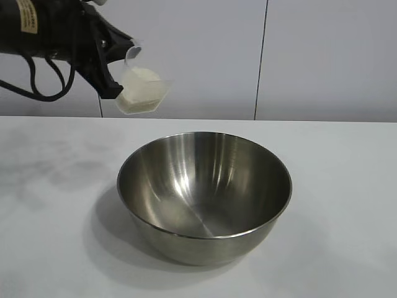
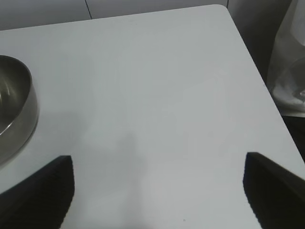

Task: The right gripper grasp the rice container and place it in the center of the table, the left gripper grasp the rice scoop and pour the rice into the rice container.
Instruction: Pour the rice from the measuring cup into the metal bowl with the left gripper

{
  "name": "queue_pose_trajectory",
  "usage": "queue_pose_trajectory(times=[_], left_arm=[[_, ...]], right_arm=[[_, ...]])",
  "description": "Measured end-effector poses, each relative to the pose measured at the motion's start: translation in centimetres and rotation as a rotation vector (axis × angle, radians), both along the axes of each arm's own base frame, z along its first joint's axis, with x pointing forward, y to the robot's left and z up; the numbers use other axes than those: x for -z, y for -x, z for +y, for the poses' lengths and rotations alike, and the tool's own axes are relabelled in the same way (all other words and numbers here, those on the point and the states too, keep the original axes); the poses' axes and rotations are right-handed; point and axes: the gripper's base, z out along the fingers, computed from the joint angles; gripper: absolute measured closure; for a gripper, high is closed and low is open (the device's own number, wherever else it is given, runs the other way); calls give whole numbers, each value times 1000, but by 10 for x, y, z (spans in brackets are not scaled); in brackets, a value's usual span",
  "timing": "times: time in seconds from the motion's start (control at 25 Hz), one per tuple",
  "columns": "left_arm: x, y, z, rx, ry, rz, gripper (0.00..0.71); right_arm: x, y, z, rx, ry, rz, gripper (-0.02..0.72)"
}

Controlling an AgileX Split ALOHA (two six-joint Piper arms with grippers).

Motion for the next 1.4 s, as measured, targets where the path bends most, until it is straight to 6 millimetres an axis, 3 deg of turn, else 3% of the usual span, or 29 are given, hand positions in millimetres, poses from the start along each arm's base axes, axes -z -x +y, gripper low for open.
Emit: queue_pose_trajectory(times=[0.12,0.36,0.52,0.68,0.96,1.4], left_arm=[[0,18,-28,109,-161,-76,695],[7,48,-63,359,-505,-326,695],[11,55,-74,549,-757,-631,695],[23,53,-78,665,-919,-818,695],[14,56,-87,711,-914,-1069,695],[16,62,-89,802,-956,-1167,695]], right_arm=[[0,0,0,0,0,0,44],[0,0,0,0,0,-1,44],[0,0,0,0,0,0,44],[0,0,0,0,0,0,44],[0,0,0,0,0,0,44],[0,0,0,0,0,0,44]])
